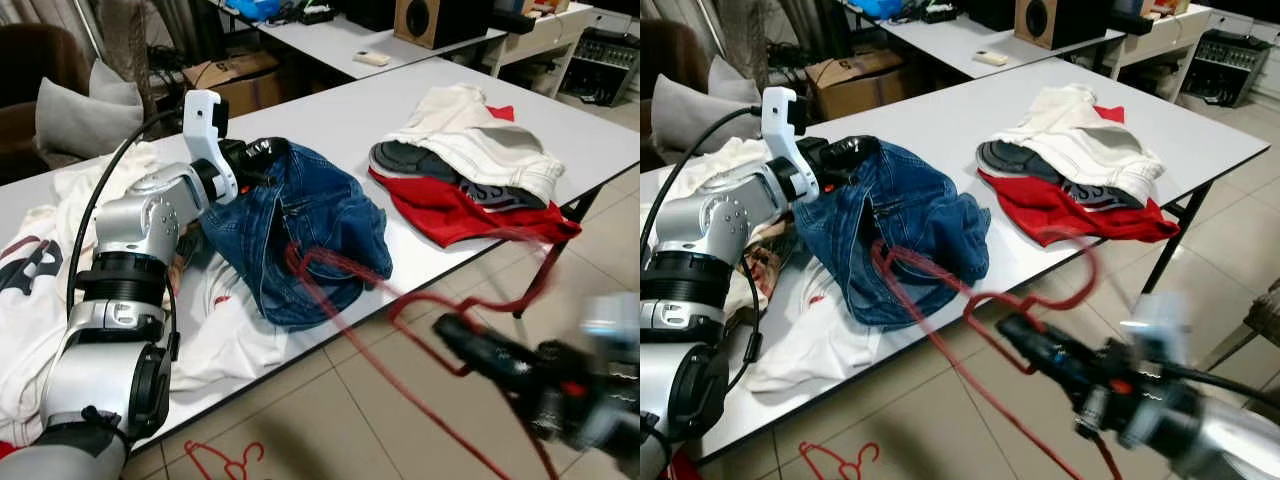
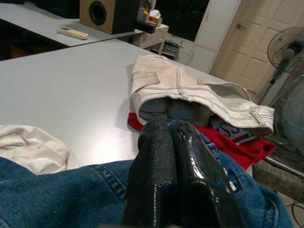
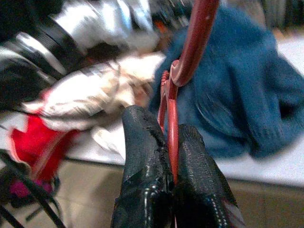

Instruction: Hang hanger

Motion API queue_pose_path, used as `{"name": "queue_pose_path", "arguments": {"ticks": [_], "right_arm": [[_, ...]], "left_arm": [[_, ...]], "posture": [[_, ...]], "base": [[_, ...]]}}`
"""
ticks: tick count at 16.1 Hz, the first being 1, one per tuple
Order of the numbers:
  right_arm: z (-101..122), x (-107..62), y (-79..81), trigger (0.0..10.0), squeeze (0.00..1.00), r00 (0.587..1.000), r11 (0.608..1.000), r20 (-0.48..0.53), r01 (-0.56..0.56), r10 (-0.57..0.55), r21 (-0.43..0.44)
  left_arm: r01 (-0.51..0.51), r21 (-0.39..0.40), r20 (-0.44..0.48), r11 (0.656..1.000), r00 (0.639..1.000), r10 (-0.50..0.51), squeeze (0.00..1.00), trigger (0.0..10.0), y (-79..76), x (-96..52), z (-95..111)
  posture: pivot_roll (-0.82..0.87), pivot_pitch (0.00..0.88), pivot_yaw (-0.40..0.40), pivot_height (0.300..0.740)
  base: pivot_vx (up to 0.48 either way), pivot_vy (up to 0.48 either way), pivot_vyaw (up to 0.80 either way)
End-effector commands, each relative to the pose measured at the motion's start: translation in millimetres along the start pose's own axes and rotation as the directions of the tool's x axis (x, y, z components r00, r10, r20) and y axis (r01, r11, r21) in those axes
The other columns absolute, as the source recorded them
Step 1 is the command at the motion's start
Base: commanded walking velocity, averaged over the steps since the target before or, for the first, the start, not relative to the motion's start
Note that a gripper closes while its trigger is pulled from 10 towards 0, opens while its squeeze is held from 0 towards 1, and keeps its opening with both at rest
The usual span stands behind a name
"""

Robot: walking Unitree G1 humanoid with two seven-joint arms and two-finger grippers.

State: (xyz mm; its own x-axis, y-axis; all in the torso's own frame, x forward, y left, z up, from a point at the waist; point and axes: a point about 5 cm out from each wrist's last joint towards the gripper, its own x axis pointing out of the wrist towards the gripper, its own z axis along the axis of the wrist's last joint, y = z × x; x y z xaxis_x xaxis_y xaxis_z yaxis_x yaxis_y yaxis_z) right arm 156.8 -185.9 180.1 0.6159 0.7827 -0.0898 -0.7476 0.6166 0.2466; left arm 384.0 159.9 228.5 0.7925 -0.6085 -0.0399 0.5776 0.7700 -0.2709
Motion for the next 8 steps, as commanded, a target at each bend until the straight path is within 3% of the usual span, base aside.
{"name": "queue_pose_path", "arguments": {"ticks": [1, 3, 6, 8], "right_arm": [[-11.7, 4.2, -11.3, 10.0, 0.0, 0.994, 0.997, -0.073, 0.081, -0.081, 0.002], [-25.2, 11.2, -26.0, 10.0, 0.0, 0.979, 0.986, -0.127, 0.165, -0.162, 0.011], [-40.9, 13.6, -31.8, 10.0, 0.0, 0.969, 0.983, -0.18, 0.18, -0.172, 0.032], [-38.7, 12.4, -46.6, 10.0, 0.0, 0.952, 0.962, -0.141, 0.272, -0.271, -0.015]], "left_arm": [[0.001, 0.005, 0.025, 1.0, 1.0, -0.001, 0.0, 0.0, -1.3, -0.7, 11.4], [0.012, 0.011, 0.015, 1.0, 1.0, -0.012, 0.0, 0.0, -1.9, -1.5, 12.1], [0.0, 0.021, 0.006, 1.0, 1.0, 0.0, 0.0, 0.0, 0.7, -4.3, 11.9], [-0.008, 0.025, 0.0, 1.0, 1.0, 0.008, 0.0, 0.0, 2.2, -6.1, 12.3]], "posture": [[-0.24, 0.0, 0.122, 0.74], [-0.23, 0.0, 0.117, 0.74], [-0.23, 0.0, 0.115, 0.74], [-0.22, 0.0, 0.117, 0.74]], "base": [[0.0, 0.0, 0.0], [0.0, 0.0, 0.0], [0.0, 0.0, 0.0], [0.0, 0.0, 0.0]]}}
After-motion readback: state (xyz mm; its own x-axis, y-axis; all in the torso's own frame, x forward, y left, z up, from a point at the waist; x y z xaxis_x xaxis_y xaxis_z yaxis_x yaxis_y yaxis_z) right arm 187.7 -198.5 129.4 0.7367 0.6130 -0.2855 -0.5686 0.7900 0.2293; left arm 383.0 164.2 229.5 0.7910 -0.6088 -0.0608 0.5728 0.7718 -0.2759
